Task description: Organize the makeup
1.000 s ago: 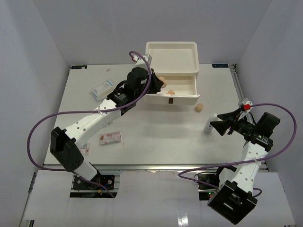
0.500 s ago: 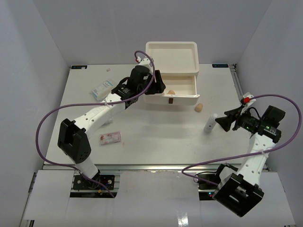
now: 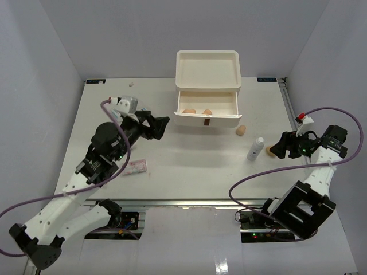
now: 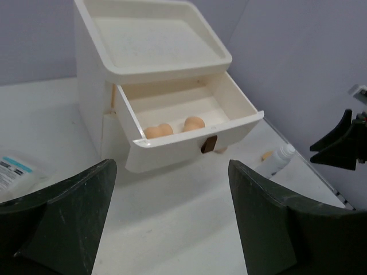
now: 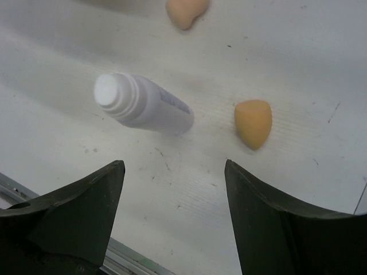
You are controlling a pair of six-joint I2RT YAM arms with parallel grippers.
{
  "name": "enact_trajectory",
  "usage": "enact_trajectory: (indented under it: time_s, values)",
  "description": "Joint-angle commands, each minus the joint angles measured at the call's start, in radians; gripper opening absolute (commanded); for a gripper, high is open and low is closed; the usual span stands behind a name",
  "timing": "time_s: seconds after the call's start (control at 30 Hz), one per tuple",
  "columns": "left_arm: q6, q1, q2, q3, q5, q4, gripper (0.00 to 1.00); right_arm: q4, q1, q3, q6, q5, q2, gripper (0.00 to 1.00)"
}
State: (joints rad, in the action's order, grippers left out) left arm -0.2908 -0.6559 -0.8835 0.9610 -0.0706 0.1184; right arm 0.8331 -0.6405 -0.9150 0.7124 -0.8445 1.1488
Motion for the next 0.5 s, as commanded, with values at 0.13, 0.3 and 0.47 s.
enact_trajectory:
  time_s: [0.13, 0.3, 0.47]
  values:
    - [0.138, 0.010, 0.155, -0.199, -0.098, -0.138, 0.91, -0.142, 0.074, -0.034, -0.142, 0.222, 0.191, 0.80]
    - [0.132, 0.010, 0.181, -0.213, -0.085, -0.128, 0.91, -0.235, 0.110, -0.074, -0.241, 0.279, 0.314, 0.74]
    - [0.134, 0.010, 0.196, -0.215, -0.084, -0.127, 0.91, -0.332, 0.188, -0.086, -0.270, 0.400, 0.369, 0.73]
